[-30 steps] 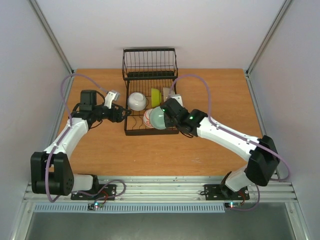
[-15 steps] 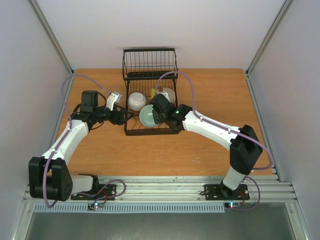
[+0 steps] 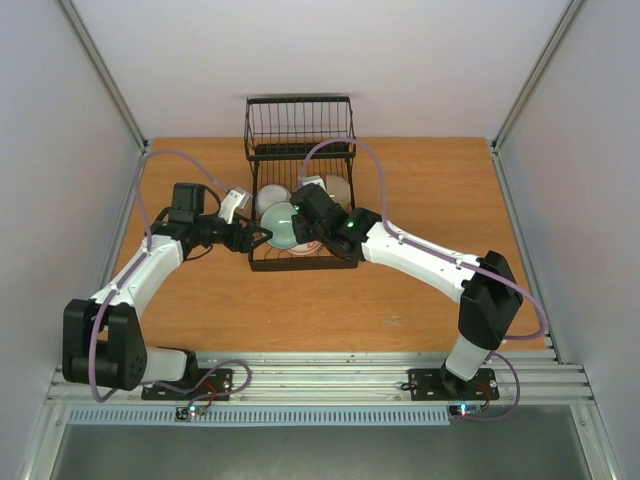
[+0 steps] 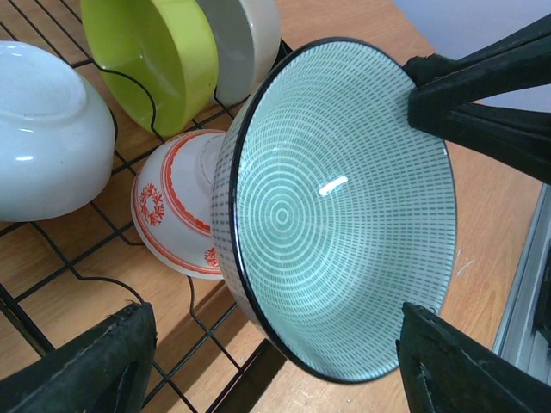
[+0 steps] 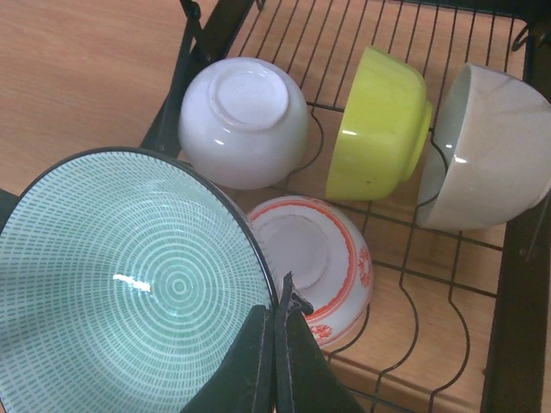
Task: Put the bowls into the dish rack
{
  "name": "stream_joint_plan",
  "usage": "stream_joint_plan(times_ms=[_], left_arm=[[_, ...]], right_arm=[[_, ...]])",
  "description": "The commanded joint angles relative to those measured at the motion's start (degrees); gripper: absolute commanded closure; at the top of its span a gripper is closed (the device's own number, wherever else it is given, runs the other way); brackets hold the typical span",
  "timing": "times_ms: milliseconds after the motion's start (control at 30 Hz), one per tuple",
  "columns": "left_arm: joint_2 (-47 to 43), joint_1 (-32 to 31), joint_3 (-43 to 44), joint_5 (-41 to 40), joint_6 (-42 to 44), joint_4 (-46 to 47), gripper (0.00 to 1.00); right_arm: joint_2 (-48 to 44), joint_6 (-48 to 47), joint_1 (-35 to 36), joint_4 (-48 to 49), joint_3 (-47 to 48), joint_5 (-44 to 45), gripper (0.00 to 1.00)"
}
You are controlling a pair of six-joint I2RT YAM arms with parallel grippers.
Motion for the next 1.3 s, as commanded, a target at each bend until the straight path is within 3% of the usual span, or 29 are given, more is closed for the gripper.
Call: stream_joint_plan(times_ms=[0, 167, 200, 333, 400, 633, 767, 900, 1267], left_arm=[[1.4, -0.5, 1.0, -0.7, 1.2, 0.8, 0.24], [2.1, -0.7, 1.0, -0.9, 1.4, 1.0, 0.34], [2.2, -0.8, 1.0, -0.9, 1.4, 1.0, 0.42], [2.2, -1.1, 1.0, -1.3, 1.4, 1.1, 0.92], [2.2, -1.1, 1.0, -1.6, 1.4, 1.1, 0.99], [1.2, -1.2, 0.2, -2.1, 1.5, 1.9, 1.00], [-0.2, -1.2, -0.8, -3.1, 1.4, 3.2, 1.00], [-1.9, -1.0, -1.5, -2.6, 1.3, 3.9, 1.00], [-2.5, 1.9, -2.0, 4.0, 1.8, 4.3, 1.00]], right_arm=[[-1.1, -0.7, 1.0, 5.2, 0.8, -0.9, 0.99], [-2.2, -0.9, 1.5, 6.2, -0.3, -1.4, 0.99], [-2.3, -0.9, 1.6, 6.5, -0.5, -1.4, 0.99], [-2.2, -1.0, 1.7, 7.0, -0.8, -1.5, 0.99], [-2.0, -1.1, 1.8, 7.2, -0.8, -1.7, 0.99], [-2.4, -0.8, 1.9, 7.4, -1.1, -1.9, 0.98], [-4.0, -0.8, 1.8, 7.8, -2.7, -1.8, 0.63], [-6.9, -1.1, 1.4, 9.7, -5.5, -4.9, 0.41], [-14.3, -0.1, -1.4, 16.5, -14.7, -24.4, 0.15]])
